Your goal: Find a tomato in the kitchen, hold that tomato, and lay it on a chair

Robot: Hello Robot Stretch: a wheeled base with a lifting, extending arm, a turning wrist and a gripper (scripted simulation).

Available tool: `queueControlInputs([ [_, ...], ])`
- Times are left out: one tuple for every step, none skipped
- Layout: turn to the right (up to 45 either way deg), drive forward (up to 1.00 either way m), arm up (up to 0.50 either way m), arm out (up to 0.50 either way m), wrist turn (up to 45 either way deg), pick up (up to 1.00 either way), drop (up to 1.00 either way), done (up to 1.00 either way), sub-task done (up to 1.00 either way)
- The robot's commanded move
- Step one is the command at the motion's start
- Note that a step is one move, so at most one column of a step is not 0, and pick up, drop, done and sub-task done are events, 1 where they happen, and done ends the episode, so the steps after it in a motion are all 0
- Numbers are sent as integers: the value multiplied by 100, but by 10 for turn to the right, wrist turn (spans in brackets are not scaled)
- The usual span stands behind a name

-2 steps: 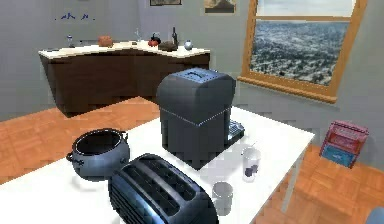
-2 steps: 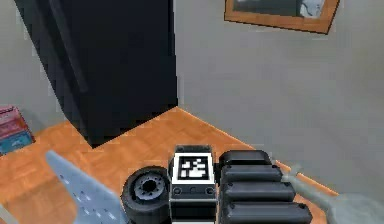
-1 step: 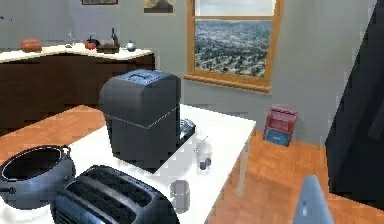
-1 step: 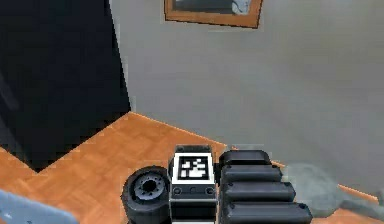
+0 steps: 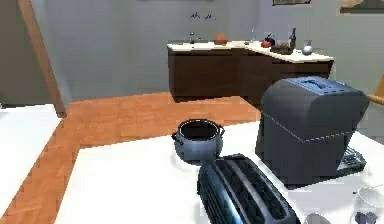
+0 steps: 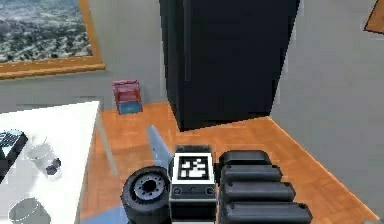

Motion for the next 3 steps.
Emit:
queueControlInputs([
  [-450,0,0,0,0,0,0,0,0],
  [-390,0,0,0,0,0,0,0,0],
  [450,0,0,0,0,0,0,0,0],
])
